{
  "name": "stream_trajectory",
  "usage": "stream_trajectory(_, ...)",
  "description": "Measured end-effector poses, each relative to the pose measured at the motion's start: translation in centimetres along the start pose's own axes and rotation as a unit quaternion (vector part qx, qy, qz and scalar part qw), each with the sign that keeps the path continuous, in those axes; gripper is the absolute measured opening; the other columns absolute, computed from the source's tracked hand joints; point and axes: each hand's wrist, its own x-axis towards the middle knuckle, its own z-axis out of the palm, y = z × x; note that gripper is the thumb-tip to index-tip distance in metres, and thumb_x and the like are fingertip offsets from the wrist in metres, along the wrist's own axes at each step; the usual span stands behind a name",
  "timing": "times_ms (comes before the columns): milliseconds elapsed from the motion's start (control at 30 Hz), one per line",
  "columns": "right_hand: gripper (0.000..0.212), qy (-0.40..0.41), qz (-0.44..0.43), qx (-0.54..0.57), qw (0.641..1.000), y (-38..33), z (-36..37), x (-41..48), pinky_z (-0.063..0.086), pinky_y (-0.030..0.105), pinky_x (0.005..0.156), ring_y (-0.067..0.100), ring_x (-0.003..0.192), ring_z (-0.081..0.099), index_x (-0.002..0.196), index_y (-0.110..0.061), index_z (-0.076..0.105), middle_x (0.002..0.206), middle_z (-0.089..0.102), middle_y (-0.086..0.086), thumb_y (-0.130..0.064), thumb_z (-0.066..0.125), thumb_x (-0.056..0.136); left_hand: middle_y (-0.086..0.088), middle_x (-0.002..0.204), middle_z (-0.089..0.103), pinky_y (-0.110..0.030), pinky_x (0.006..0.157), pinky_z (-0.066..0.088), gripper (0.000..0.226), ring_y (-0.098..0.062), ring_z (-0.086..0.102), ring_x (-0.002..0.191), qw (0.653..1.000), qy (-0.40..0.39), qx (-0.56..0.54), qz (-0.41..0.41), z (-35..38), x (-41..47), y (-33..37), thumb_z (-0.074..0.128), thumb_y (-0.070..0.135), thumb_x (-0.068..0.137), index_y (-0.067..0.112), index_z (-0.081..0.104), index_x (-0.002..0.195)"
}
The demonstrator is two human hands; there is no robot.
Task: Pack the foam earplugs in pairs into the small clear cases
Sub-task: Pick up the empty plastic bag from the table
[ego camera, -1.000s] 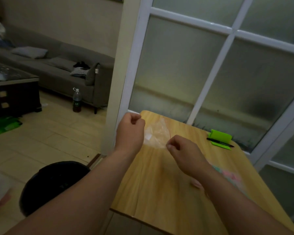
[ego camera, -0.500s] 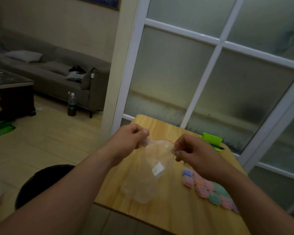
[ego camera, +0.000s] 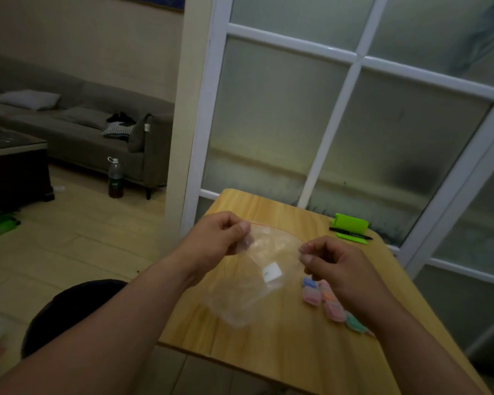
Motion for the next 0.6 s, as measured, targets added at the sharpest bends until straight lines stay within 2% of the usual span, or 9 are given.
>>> stream_trajectory(100,0.011,-0.037,0.021,-0.019,0.999,0.1,-0.8,-0.2,0.057,0.019,0.069,0.01,0.077,0.071,0.101,-0.019,0.078,0.09,0.077,0.0,-0.01,0.072,0.097,-0.007,0.088,0.078,-0.034,0.083,0.061,0.029,-0.029,0.072,0.09,0.999,0.028,0.019,0.02,0.4,0.2,0.0,0.058,0.027,0.106,0.003,0.072,0.097)
stream_trajectory(267,0.028,-0.037,0.005,-0.043,0.998,-0.1,-2.8,0.6,0.058,0.028,0.073,0.014,0.08,0.071,0.116,-0.031,0.07,0.089,0.074,0.0,-0.011,0.074,0.096,-0.005,0.086,0.078,-0.045,0.087,0.062,0.025,-0.023,0.072,0.084,0.997,0.036,0.052,0.048,0.9,0.5,-0.3,0.059,0.028,0.106,0.009,0.071,0.095)
stream_trajectory(367,0.031,-0.027,0.022,0.007,0.999,0.4,-2.7,0.4,0.057,0.028,0.074,0.011,0.079,0.07,0.122,-0.033,0.071,0.089,0.074,0.0,-0.015,0.074,0.097,-0.005,0.087,0.078,-0.038,0.084,0.062,0.023,-0.021,0.075,0.087,0.997,0.045,0.034,0.053,1.4,0.4,-0.4,0.059,0.028,0.106,0.01,0.071,0.097)
stream_trajectory(467,0.014,-0.009,0.066,0.072,0.995,1.2,-1.9,-0.1,0.056,0.032,0.072,0.013,0.072,0.063,0.104,-0.02,0.081,0.08,0.072,0.001,-0.029,0.074,0.096,-0.007,0.089,0.078,-0.027,0.077,0.059,0.025,-0.015,0.075,0.084,0.997,0.052,0.025,0.054,1.8,0.1,-0.1,0.058,0.028,0.106,0.007,0.071,0.1)
stream_trajectory(600,0.02,0.02,0.087,0.087,0.992,1.6,-2.0,-0.3,0.05,0.033,0.068,0.014,0.068,0.055,0.092,-0.009,0.079,0.071,0.064,0.003,-0.027,0.072,0.097,-0.007,0.091,0.077,-0.03,0.083,0.063,0.027,-0.021,0.076,0.09,0.999,0.022,-0.001,0.037,1.9,-0.3,-0.4,0.059,0.029,0.105,0.004,0.071,0.103)
